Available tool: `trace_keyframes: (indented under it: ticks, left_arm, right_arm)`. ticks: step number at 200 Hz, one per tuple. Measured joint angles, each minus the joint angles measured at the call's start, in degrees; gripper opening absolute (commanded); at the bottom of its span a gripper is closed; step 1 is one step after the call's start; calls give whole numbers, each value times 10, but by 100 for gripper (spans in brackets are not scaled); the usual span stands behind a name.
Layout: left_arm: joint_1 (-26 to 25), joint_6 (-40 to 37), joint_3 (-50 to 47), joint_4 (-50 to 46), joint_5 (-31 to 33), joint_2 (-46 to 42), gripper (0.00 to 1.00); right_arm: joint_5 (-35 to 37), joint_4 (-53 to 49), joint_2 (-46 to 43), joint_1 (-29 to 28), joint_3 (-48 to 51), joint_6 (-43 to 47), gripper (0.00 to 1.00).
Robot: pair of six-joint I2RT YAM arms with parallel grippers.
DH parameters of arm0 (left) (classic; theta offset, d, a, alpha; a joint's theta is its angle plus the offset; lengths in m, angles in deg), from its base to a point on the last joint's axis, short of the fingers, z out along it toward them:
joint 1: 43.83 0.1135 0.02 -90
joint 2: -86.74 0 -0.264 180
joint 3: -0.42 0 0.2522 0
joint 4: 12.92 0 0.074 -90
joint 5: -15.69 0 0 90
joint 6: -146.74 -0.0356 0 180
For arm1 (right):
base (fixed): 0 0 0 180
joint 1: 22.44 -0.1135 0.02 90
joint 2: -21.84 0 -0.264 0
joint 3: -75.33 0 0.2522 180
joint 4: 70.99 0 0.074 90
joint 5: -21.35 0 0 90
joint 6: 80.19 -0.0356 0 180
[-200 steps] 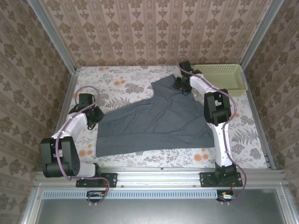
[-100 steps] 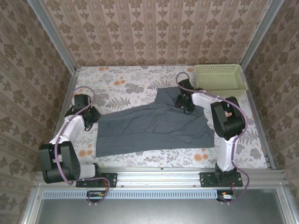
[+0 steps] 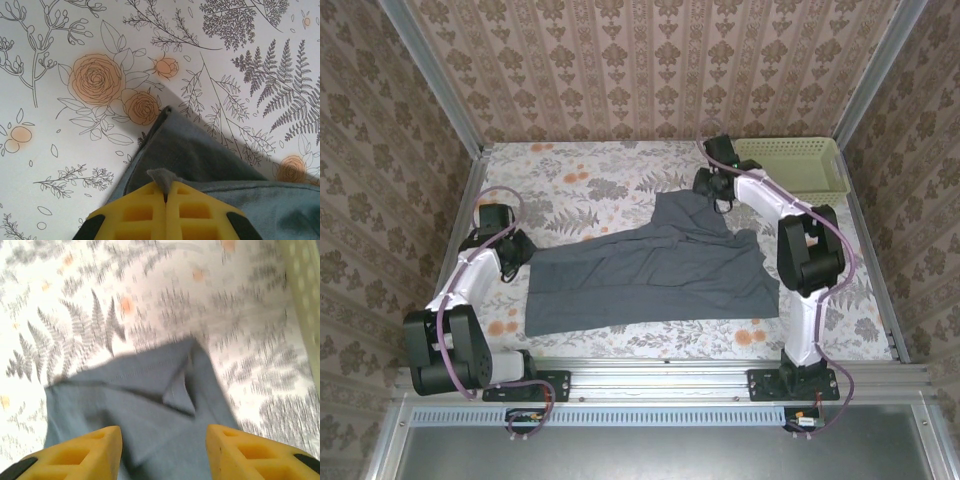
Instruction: Fold the inside-out t-shirt
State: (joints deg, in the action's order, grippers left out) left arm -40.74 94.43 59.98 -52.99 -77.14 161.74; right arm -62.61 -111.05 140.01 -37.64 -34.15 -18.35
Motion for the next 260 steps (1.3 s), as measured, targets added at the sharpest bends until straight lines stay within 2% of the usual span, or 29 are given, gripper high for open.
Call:
trace_keyframes:
  ticks: [73, 122, 155, 182, 211, 260]
  left_arm:
    - [0, 0, 0, 1, -13, 3, 0]
    - [0, 0, 0, 2, -15, 3, 0]
    - [0, 0, 0, 2, -17, 3, 0]
    - [0, 0, 0, 2, -19, 3, 0]
    - [0, 0, 0, 2, -19, 3, 0]
    - [9, 1, 19, 3, -17, 28, 0]
  right_arm:
    - [27, -88, 180, 17, -203, 28, 53]
    - [30, -142, 215, 17, -251, 25, 51]
    - [30, -167, 237, 17, -266, 25, 38]
    - [30, -193, 260, 19, -316, 25, 15]
    - [30, -199, 267, 19, -325, 26, 0]
    - [30, -197, 260, 23, -326, 46, 0]
